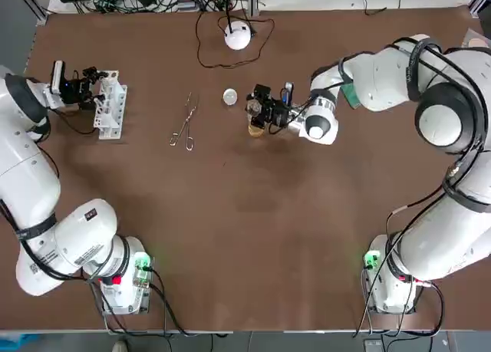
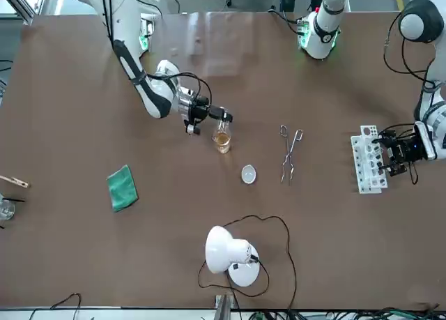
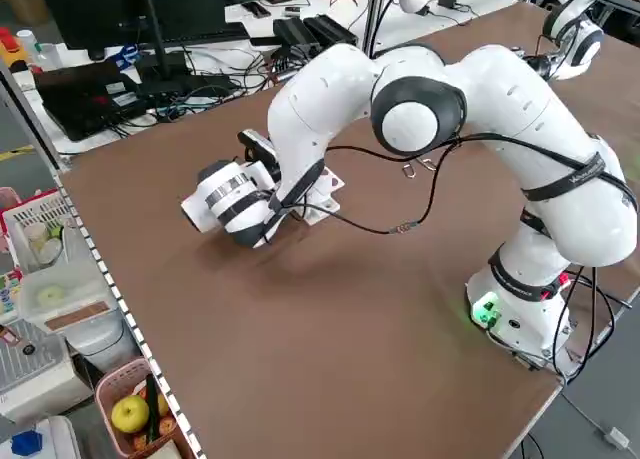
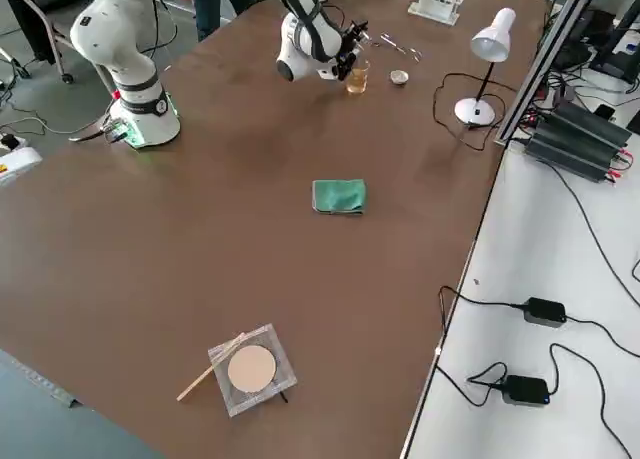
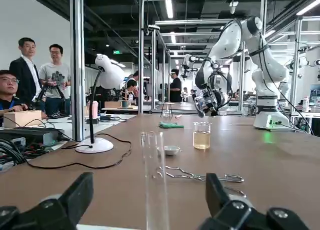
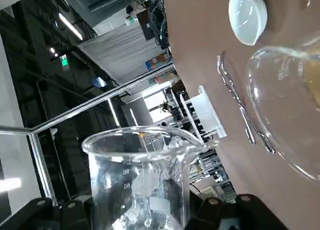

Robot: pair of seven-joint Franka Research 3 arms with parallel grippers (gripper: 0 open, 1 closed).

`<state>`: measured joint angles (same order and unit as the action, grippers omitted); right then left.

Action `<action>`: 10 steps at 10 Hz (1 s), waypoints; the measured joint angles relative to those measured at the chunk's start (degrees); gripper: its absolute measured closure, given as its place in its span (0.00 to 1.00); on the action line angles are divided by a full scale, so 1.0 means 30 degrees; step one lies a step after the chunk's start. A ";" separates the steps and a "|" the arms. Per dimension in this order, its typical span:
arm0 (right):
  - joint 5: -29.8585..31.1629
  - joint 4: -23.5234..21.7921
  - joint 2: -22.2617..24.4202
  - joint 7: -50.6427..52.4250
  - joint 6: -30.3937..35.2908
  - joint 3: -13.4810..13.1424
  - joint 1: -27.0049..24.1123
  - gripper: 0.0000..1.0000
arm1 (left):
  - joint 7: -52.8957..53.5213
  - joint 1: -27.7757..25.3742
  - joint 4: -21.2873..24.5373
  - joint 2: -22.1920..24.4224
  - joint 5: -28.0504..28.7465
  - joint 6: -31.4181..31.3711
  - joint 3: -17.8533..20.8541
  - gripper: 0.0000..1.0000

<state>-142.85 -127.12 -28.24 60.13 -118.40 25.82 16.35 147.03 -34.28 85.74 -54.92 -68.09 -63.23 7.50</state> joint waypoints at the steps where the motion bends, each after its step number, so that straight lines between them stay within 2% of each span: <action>1: -0.0005 0.0010 0.0002 -0.0522 0.0001 0.0000 -0.0025 0.62 | 0.0000 -0.0069 -0.0129 0.0211 0.0239 0.0008 -0.0001 0.01; 2: -0.0006 0.0027 0.0005 -0.0960 0.0001 0.0000 -0.0039 0.62 | -0.0143 -0.0176 -0.0210 0.0567 0.0578 0.0010 -0.0002 0.01; 5: -0.0024 0.0089 0.0013 -0.2962 0.0009 0.0005 -0.0044 0.62 | -0.2177 -0.0778 -0.0448 0.2804 0.3654 0.0096 -0.0023 0.01; 10: -0.0078 0.0278 0.0034 -0.4920 0.0046 0.0004 -0.0080 0.62 | -0.8047 -0.0296 -0.0672 0.7155 0.4954 0.0107 -0.0110 0.01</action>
<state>-143.09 -126.28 -28.14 45.37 -118.26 25.83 16.11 122.88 -35.16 83.72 -33.45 -53.23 -62.90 7.17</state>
